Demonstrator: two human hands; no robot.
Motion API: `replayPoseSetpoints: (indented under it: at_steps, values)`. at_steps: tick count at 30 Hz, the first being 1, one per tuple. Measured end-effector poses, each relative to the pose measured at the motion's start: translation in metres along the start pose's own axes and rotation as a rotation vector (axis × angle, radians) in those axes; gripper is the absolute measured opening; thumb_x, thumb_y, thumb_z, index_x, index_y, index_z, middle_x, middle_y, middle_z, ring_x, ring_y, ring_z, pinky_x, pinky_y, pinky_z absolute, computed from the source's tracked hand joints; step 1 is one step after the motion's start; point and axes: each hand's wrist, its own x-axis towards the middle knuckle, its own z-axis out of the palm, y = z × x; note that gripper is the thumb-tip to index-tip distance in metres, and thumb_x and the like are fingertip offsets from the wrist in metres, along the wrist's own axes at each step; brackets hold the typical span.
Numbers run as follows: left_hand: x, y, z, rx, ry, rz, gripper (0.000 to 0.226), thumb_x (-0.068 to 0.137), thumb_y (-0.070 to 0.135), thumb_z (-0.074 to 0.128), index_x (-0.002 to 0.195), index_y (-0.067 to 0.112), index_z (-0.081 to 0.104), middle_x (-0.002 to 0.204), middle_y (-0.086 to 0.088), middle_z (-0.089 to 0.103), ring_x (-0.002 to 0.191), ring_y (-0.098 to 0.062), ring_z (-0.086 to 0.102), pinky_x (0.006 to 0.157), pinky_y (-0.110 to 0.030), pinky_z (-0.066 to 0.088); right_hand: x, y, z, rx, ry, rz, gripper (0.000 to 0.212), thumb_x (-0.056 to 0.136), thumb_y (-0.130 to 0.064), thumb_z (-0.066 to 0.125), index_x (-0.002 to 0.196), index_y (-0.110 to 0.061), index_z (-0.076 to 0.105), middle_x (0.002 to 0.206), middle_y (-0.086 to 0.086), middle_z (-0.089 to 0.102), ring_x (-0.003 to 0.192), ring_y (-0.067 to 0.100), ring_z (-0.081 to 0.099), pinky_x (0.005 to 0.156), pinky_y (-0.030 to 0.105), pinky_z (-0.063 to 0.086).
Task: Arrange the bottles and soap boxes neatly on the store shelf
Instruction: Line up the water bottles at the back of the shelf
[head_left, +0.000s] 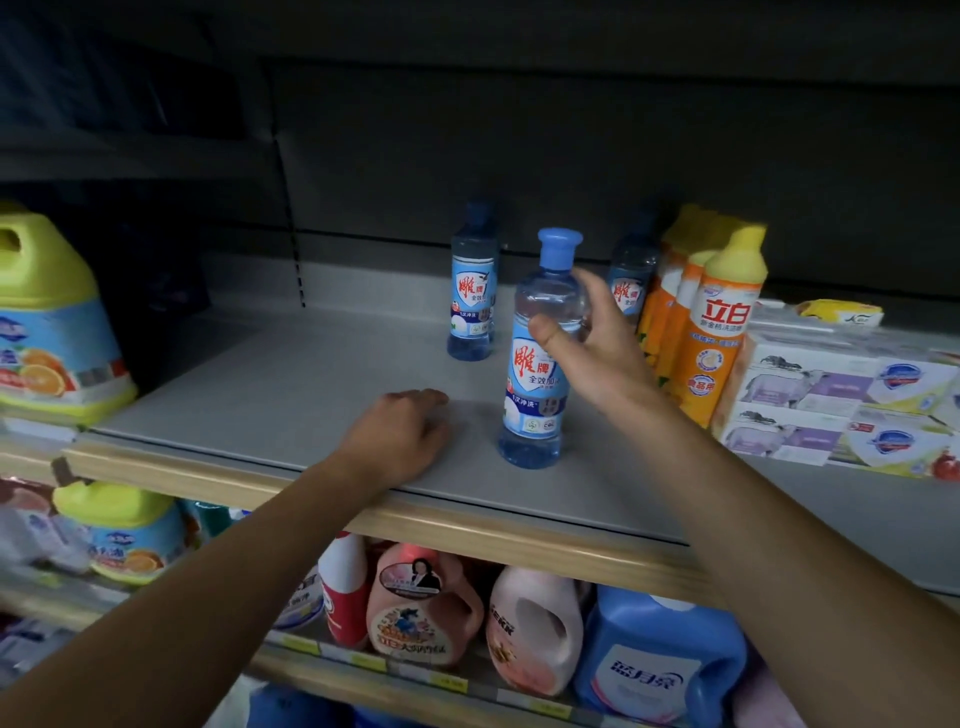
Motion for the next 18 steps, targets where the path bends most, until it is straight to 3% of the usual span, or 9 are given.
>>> replayPoseSetpoints:
  at_steps: [3, 5, 7, 8, 10, 14, 18]
  values:
    - [-0.001, -0.012, 0.0, 0.153, -0.04, -0.031, 0.045, 0.096, 0.047, 0.045, 0.132, 0.021, 0.056, 0.135, -0.001, 0.059, 0.124, -0.025, 0.052, 0.103, -0.036, 0.041, -0.012, 0.008, 0.004, 0.027, -0.057, 0.048, 0.07, 0.087, -0.028, 0.07, 0.142, -0.041, 0.029, 0.109, -0.037, 0.055, 0.093, -0.022, 0.056, 0.069, 0.002, 0.045]
    - [-0.001, -0.014, 0.002, 0.186, -0.064, -0.057, 0.057, 0.09, 0.058, 0.033, 0.127, 0.023, 0.058, 0.132, 0.002, 0.059, 0.124, -0.023, 0.052, 0.103, -0.037, 0.041, -0.027, 0.022, 0.008, -0.027, -0.045, 0.05, 0.067, 0.082, -0.022, 0.075, 0.13, -0.042, 0.033, 0.099, -0.04, 0.056, 0.088, -0.025, 0.056, 0.062, 0.0, 0.045]
    - [-0.001, -0.015, 0.006, 0.219, -0.065, -0.053, 0.064, 0.084, 0.062, 0.027, 0.126, 0.024, 0.058, 0.133, 0.004, 0.059, 0.125, -0.022, 0.051, 0.103, -0.037, 0.041, -0.039, 0.037, 0.014, -0.109, 0.002, 0.037, 0.059, 0.08, -0.019, 0.076, 0.123, -0.036, 0.039, 0.106, -0.026, 0.06, 0.096, -0.006, 0.063, 0.076, 0.018, 0.055]
    - [0.0, -0.015, 0.007, 0.226, -0.064, -0.051, 0.063, 0.085, 0.062, 0.028, 0.126, 0.025, 0.058, 0.134, 0.004, 0.058, 0.126, -0.022, 0.051, 0.104, -0.037, 0.04, -0.042, 0.043, 0.016, -0.157, 0.014, 0.035, 0.055, 0.081, -0.018, 0.075, 0.123, -0.031, 0.042, 0.11, -0.016, 0.061, 0.099, 0.002, 0.063, 0.083, 0.03, 0.057]
    - [0.001, -0.017, 0.01, 0.23, -0.061, -0.051, 0.055, 0.091, 0.06, 0.035, 0.127, 0.025, 0.057, 0.136, 0.004, 0.057, 0.127, -0.022, 0.049, 0.105, -0.038, 0.039, -0.04, 0.05, 0.022, -0.223, 0.013, 0.044, 0.051, 0.084, -0.018, 0.072, 0.127, -0.024, 0.046, 0.115, -0.007, 0.061, 0.102, 0.013, 0.063, 0.088, 0.041, 0.055]
    - [0.003, -0.019, 0.015, 0.245, -0.051, -0.059, 0.053, 0.091, 0.061, 0.038, 0.128, 0.027, 0.055, 0.137, 0.006, 0.055, 0.129, -0.021, 0.047, 0.107, -0.038, 0.036, -0.013, 0.055, 0.043, -0.274, 0.006, 0.052, 0.05, 0.087, -0.017, 0.068, 0.132, -0.016, 0.045, 0.124, 0.003, 0.063, 0.107, 0.02, 0.062, 0.093, 0.042, 0.052]
    - [0.005, -0.023, 0.018, 0.238, -0.042, -0.062, 0.054, 0.089, 0.063, 0.037, 0.125, 0.027, 0.056, 0.135, 0.006, 0.056, 0.129, -0.022, 0.045, 0.107, -0.037, 0.034, 0.018, 0.06, 0.073, -0.29, 0.003, 0.073, 0.05, 0.09, -0.019, 0.064, 0.135, -0.014, 0.042, 0.123, 0.005, 0.064, 0.108, 0.024, 0.062, 0.082, 0.026, 0.044]
